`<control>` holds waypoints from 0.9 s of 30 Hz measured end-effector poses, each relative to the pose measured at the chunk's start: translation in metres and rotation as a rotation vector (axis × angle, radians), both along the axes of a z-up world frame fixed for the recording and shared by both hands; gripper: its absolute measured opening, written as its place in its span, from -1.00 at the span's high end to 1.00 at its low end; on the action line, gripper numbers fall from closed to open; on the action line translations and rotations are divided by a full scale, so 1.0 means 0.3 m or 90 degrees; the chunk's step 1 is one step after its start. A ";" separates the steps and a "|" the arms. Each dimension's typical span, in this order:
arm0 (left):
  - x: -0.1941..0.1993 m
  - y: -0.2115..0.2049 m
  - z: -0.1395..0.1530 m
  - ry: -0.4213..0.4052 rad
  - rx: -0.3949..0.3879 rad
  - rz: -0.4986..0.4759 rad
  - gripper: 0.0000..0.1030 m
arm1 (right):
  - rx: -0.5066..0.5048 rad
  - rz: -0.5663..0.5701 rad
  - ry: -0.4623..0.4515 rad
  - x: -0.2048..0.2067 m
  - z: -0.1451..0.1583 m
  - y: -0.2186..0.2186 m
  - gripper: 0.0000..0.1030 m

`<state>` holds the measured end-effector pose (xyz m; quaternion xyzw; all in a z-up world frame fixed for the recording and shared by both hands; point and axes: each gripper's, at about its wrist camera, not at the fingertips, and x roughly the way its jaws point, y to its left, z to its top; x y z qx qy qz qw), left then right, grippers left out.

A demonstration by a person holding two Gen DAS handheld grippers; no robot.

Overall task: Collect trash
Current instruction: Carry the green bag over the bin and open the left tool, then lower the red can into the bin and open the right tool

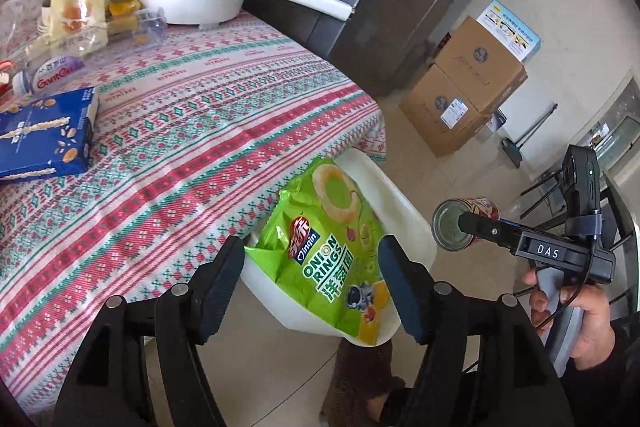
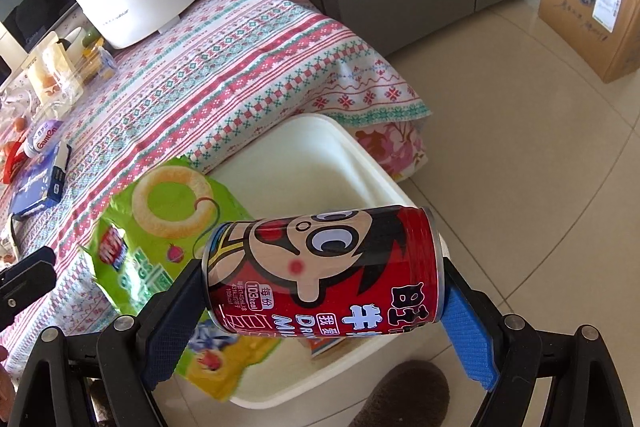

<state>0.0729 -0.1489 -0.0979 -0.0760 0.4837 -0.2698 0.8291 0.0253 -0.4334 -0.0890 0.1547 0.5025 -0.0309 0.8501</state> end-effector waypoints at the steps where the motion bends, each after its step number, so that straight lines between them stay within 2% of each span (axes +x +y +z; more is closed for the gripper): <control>1: 0.005 0.019 0.006 0.001 0.007 0.011 -0.52 | -0.001 0.002 0.002 0.005 -0.002 0.006 -0.77; 11: -0.004 0.195 0.059 -0.031 0.057 0.080 -0.89 | -0.016 0.026 0.035 0.083 -0.048 0.091 -0.77; 21: -0.016 0.355 0.047 -0.024 0.078 0.125 -0.96 | -0.016 0.035 0.054 0.148 -0.071 0.163 -0.78; 27: -0.020 0.443 0.047 -0.020 0.084 0.152 -0.97 | -0.031 0.050 0.052 0.180 -0.053 0.225 -0.89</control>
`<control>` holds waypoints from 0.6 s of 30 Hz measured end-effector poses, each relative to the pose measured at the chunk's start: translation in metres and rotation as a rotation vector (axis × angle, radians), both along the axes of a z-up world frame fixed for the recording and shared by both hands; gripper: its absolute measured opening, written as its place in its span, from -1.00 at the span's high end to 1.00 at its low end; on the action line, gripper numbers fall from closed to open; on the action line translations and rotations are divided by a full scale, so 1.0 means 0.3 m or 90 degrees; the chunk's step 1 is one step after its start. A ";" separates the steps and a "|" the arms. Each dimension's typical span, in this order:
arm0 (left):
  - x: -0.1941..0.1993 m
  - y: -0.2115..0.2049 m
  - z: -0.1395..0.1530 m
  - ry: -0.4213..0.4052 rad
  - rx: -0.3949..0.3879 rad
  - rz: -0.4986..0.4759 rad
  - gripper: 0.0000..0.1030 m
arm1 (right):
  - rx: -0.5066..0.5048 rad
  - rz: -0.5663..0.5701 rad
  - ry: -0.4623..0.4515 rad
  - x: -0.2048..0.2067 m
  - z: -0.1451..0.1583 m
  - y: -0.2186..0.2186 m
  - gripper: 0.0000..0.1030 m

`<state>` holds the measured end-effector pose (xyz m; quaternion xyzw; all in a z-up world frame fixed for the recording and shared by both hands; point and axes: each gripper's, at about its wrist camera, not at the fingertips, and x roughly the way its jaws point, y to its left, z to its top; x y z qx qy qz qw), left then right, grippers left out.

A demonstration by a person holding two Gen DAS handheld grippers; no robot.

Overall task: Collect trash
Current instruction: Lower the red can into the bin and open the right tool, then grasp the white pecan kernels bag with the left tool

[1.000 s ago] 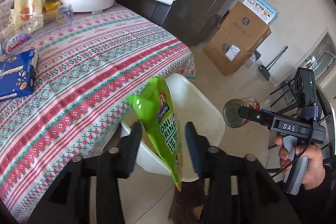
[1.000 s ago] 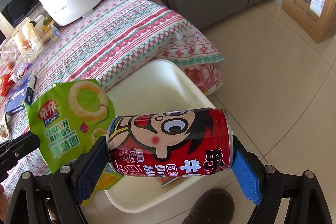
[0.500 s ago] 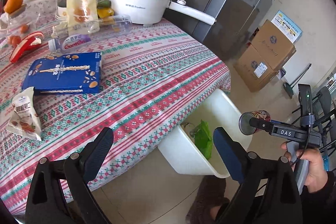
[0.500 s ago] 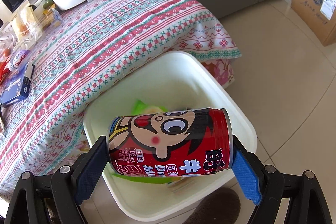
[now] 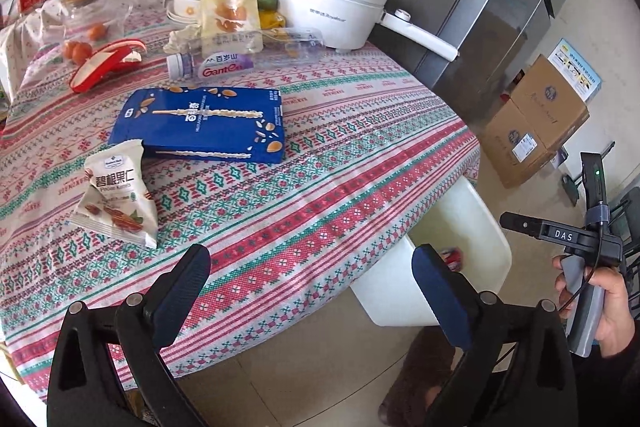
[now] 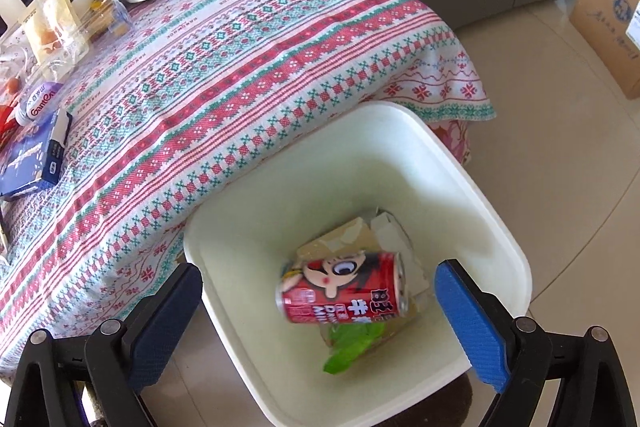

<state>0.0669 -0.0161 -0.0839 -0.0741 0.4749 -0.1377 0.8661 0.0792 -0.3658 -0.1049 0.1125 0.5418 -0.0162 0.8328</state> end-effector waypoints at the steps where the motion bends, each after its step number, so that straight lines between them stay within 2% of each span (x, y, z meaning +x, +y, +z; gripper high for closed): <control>1: -0.001 0.014 0.001 -0.001 0.001 0.005 -0.98 | -0.002 0.005 -0.002 0.005 0.007 0.014 -0.89; 12: -0.011 0.156 0.011 -0.004 0.001 0.058 -0.98 | 0.010 0.066 -0.033 0.063 0.091 0.224 -0.89; 18: -0.016 0.270 0.014 -0.007 0.002 0.107 -0.98 | 0.028 0.108 -0.058 0.103 0.144 0.379 -0.89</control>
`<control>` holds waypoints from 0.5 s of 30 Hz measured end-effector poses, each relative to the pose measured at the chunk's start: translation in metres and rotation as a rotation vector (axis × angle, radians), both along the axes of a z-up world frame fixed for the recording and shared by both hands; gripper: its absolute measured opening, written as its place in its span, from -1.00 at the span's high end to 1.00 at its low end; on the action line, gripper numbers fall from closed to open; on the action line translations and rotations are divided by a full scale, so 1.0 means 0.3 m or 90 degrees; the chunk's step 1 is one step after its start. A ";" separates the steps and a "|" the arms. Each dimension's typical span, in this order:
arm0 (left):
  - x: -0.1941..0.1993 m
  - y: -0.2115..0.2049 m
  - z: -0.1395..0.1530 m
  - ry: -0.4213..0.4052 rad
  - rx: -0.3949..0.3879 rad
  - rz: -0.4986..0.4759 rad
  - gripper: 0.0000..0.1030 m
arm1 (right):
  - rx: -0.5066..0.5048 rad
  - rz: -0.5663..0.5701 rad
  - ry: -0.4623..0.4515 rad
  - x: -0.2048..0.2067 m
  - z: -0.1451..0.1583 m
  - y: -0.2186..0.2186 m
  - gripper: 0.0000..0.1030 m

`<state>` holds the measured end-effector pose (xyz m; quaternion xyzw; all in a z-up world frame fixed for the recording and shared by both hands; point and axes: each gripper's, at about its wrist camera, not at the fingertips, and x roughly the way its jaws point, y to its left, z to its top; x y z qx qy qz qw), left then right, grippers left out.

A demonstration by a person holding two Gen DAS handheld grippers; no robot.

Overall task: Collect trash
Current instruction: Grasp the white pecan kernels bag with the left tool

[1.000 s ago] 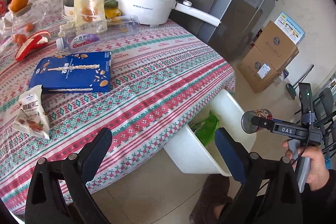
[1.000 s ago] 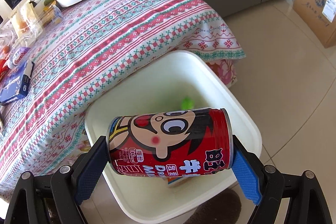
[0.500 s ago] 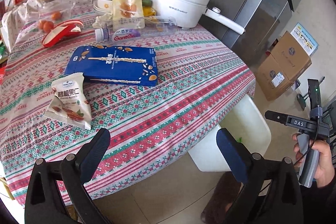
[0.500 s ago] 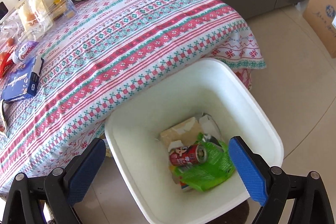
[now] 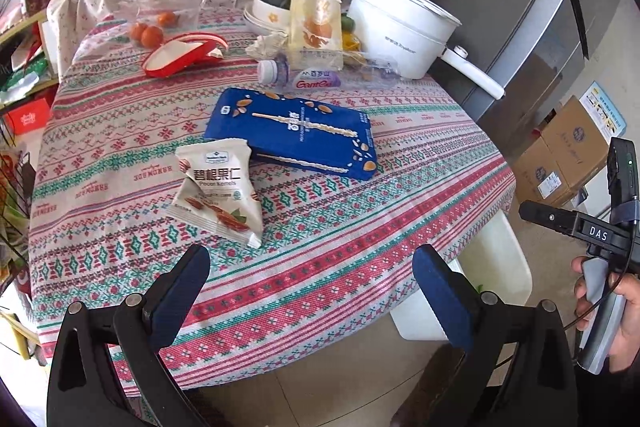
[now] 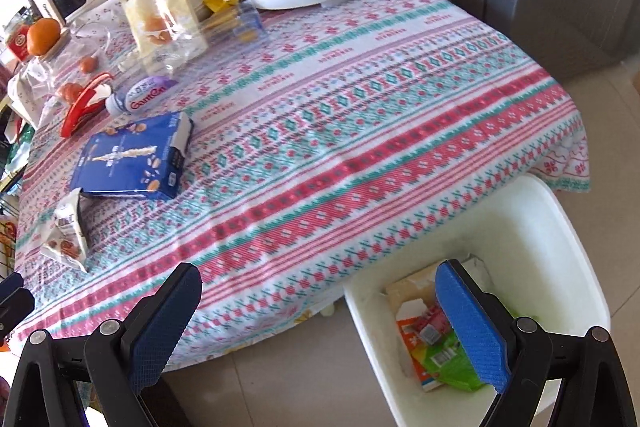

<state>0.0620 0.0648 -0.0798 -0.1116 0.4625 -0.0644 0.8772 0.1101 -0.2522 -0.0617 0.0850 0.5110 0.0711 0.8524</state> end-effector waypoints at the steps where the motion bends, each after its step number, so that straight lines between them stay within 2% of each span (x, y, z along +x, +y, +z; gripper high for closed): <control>1: 0.000 0.023 -0.001 -0.001 0.006 0.010 -0.98 | 0.002 0.008 -0.003 0.007 0.005 0.026 -0.89; 6: -0.003 0.142 -0.018 -0.008 0.034 0.059 -0.98 | 0.014 0.042 -0.006 0.043 0.019 0.158 -0.89; 10: 0.014 0.221 -0.059 0.006 0.031 0.089 -0.98 | 0.019 0.067 -0.006 0.074 0.018 0.254 -0.89; 15: 0.071 0.215 -0.103 0.014 0.024 0.091 -0.98 | 0.025 0.089 0.001 0.108 0.004 0.347 -0.89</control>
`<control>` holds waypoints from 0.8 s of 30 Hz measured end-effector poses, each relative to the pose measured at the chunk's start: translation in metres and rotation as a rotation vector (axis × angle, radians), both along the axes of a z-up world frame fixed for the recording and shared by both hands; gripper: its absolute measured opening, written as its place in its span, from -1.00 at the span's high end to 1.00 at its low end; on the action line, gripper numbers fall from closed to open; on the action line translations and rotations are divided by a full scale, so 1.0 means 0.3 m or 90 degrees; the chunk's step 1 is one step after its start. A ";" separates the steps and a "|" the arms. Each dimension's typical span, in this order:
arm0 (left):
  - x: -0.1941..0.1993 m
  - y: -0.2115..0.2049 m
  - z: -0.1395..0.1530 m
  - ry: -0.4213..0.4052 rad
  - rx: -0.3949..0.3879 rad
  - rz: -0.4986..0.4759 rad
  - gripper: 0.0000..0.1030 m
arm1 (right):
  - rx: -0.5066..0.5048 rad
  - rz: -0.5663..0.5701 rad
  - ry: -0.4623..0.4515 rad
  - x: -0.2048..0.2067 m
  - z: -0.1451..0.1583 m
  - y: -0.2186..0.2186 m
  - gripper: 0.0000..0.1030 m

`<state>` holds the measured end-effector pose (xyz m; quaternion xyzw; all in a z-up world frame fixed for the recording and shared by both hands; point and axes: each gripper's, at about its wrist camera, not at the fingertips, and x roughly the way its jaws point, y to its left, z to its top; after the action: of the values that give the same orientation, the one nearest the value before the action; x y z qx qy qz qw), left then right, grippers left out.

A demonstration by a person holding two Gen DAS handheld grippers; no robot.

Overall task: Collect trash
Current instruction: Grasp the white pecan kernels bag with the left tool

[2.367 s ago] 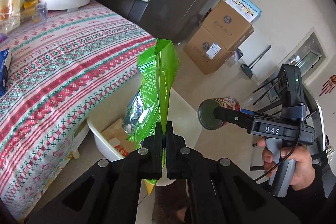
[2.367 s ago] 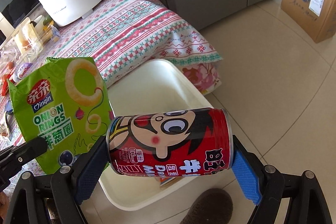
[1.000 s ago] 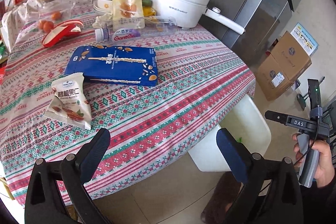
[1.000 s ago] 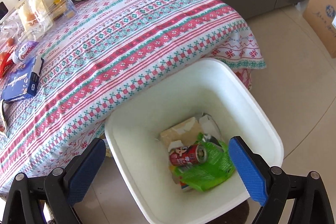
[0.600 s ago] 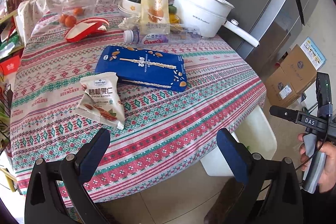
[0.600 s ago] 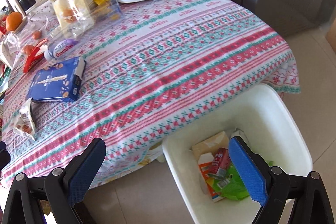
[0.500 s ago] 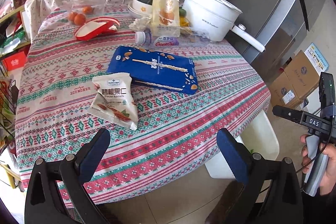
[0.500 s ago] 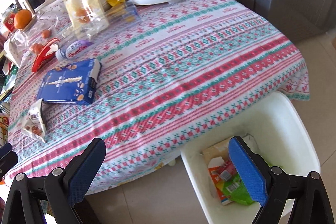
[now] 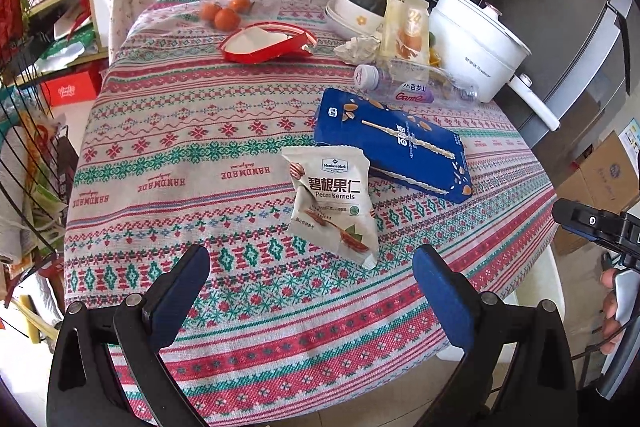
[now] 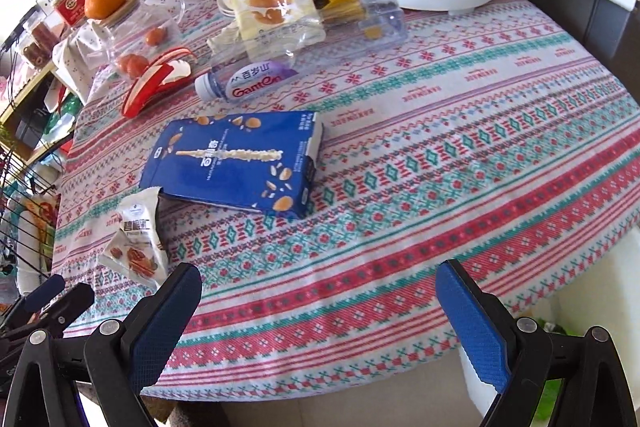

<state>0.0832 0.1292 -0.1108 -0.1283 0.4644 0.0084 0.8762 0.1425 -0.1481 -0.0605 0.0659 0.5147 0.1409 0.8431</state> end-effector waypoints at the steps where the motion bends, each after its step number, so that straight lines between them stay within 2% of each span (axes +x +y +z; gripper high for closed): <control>1: 0.018 -0.016 -0.008 -0.002 0.008 -0.005 -0.98 | 0.000 0.003 0.002 0.005 -0.004 0.009 -0.89; 4: 0.073 -0.059 -0.036 -0.014 0.029 -0.017 -0.98 | -0.002 0.007 0.009 0.018 -0.021 0.028 -0.89; 7: 0.116 -0.080 -0.082 -0.005 0.028 -0.014 -0.95 | -0.009 0.007 0.015 0.029 -0.035 0.033 -0.89; 9: 0.137 -0.086 -0.114 0.006 0.012 -0.015 -0.78 | -0.018 0.007 0.015 0.035 -0.043 0.031 -0.89; 11: 0.150 -0.089 -0.140 0.019 -0.004 -0.019 -0.39 | -0.029 0.006 0.013 0.043 -0.047 0.026 -0.89; 12: 0.149 -0.093 -0.138 0.010 0.011 -0.016 -0.34 | -0.034 0.006 0.012 0.046 -0.049 0.024 -0.89; 13: 0.149 -0.098 -0.138 0.007 0.019 -0.020 -0.02 | -0.039 0.006 0.011 0.049 -0.049 0.023 -0.89; 14: 0.151 -0.099 -0.142 0.012 0.021 -0.024 0.18 | -0.042 0.007 0.011 0.050 -0.051 0.022 -0.89; 18: 0.133 -0.059 -0.130 -0.002 -0.022 -0.012 0.45 | -0.046 0.009 0.011 0.057 -0.056 0.024 -0.89; 19: 0.122 -0.046 -0.121 -0.008 -0.034 -0.006 0.68 | -0.045 0.010 0.012 0.059 -0.058 0.027 -0.89; 24: 0.054 0.018 -0.039 -0.055 -0.037 0.025 0.89 | -0.040 0.043 0.003 0.077 -0.066 0.073 -0.89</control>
<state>0.0994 0.1345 -0.1224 -0.1631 0.4238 0.0067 0.8909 0.1655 -0.1263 -0.0801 0.0227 0.5227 0.1526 0.8384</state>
